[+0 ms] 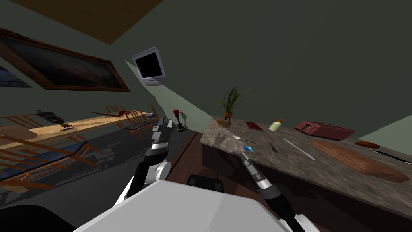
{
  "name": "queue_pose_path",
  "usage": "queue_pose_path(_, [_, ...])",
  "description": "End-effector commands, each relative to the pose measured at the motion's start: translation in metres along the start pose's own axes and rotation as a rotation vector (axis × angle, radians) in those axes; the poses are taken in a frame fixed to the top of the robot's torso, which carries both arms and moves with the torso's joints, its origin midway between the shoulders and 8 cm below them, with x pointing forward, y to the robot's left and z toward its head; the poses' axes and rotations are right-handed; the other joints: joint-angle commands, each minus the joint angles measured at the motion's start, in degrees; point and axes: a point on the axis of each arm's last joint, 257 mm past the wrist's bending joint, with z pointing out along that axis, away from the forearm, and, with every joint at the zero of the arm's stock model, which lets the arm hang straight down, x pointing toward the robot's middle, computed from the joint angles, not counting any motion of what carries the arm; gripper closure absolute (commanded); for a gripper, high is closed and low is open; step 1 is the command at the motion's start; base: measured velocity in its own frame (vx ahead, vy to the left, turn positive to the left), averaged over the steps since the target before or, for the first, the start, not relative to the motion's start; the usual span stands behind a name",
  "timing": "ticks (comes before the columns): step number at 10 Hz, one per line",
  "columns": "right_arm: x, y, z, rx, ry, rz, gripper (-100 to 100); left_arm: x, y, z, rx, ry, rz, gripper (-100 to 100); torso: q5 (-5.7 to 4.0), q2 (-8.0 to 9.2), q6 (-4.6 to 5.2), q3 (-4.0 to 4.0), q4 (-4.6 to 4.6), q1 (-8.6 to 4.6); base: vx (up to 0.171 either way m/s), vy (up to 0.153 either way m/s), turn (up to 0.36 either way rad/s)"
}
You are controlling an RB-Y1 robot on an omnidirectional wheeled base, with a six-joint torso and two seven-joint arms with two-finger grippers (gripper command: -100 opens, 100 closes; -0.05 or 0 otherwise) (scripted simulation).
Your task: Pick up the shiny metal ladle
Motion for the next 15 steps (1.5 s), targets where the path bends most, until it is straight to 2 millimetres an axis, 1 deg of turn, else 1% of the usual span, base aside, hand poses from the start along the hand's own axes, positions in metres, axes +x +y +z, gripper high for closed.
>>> queue_pose_path(1, [0.005,-0.011,-0.006,0.016,0.040,-0.033,-100,0.000,0.000,0.000,0.000,0.000,0.000,0,0.00,0.00,0.00,0.00,0.00,0.00,-0.044,0.019,0.065])
queue_pose_path(2, [0.013,-0.027,-0.018,0.042,0.092,-0.077,-100,0.000,0.000,0.000,0.000,0.000,0.000,0,0.00,-0.03,0.01,-0.01,0.00,0.01,-0.050,0.027,0.103])
queue_pose_path(3, [0.015,-0.033,-0.022,0.053,0.108,-0.086,-100,0.000,0.000,0.000,0.000,0.000,0.000,0,0.00,-0.02,0.00,-0.01,0.00,0.01,-0.039,0.026,0.089])
queue_pose_path(4, [0.023,-0.053,-0.037,0.087,0.163,-0.129,-100,0.000,0.000,0.000,0.000,0.000,0.000,0,0.00,-0.05,0.01,-0.02,0.00,0.02,-0.049,0.038,0.184])
queue_pose_path(5, [0.022,-0.056,-0.040,0.090,0.178,-0.140,-100,0.000,0.000,0.000,0.000,0.000,0.000,0,0.01,-0.03,-0.01,-0.01,0.00,0.05,-0.042,0.026,0.074])
queue_pose_path(6, [0.029,-0.078,-0.058,0.129,0.236,-0.183,-100,0.000,0.000,0.000,0.000,0.000,0.000,0,0.01,-0.05,0.02,-0.02,0.00,0.02,-0.044,0.026,0.173])
queue_pose_path(7, [0.027,-0.079,-0.059,0.126,0.250,-0.196,-100,0.000,0.000,0.000,0.000,0.000,0.000,0,0.00,-0.04,-0.01,-0.02,0.00,0.02,-0.045,0.019,0.077])
queue_pose_path(8, [0.032,-0.096,-0.077,0.154,0.307,-0.240,-100,0.000,0.000,0.000,0.000,0.000,0.000,0,0.00,-0.04,0.02,-0.02,0.00,-0.01,-0.060,0.033,0.163])
queue_pose_path(10, [0.030,-0.102,-0.080,0.161,0.322,-0.251,-100,0.000,0.000,0.000,0.000,0.000,0.000,0,0.00,-0.02,0.02,0.00,0.01,-0.01,-0.032,0.013,0.030])
queue_pose_path(11, [0.032,-0.121,-0.100,0.189,0.389,-0.304,-100,0.000,0.000,0.000,0.000,0.000,0.000,0,-0.02,-0.11,0.03,-0.05,-0.01,-0.05,-0.030,0.027,0.195])
queue_pose_path(12, [0.031,-0.123,-0.102,0.195,0.395,-0.307,-100,0.000,0.000,0.000,0.000,0.000,0.000,0,0.00,-0.11,-0.02,-0.06,-0.01,-0.01,-0.033,0.019,0.098])
queue_pose_path(13, [0.030,-0.139,-0.121,0.216,0.460,-0.359,-100,0.000,0.000,0.000,0.000,0.000,0.000,0,-0.01,-0.10,0.03,-0.05,-0.01,-0.02,-0.049,0.033,0.183])
queue_pose_path(14, [0.029,-0.145,-0.126,0.228,0.468,-0.363,-100,0.000,0.000,0.000,0.000,0.000,0.000,0,0.00,-0.04,0.00,-0.02,0.00,0.02,-0.047,0.025,0.067])
queue_pose_path(15, [0.027,-0.163,-0.148,0.258,0.533,-0.411,-100,0.000,0.000,0.000,0.000,0.000,0.000,0,0.00,-0.04,0.03,-0.01,0.01,0.00,-0.045,0.034,0.172])
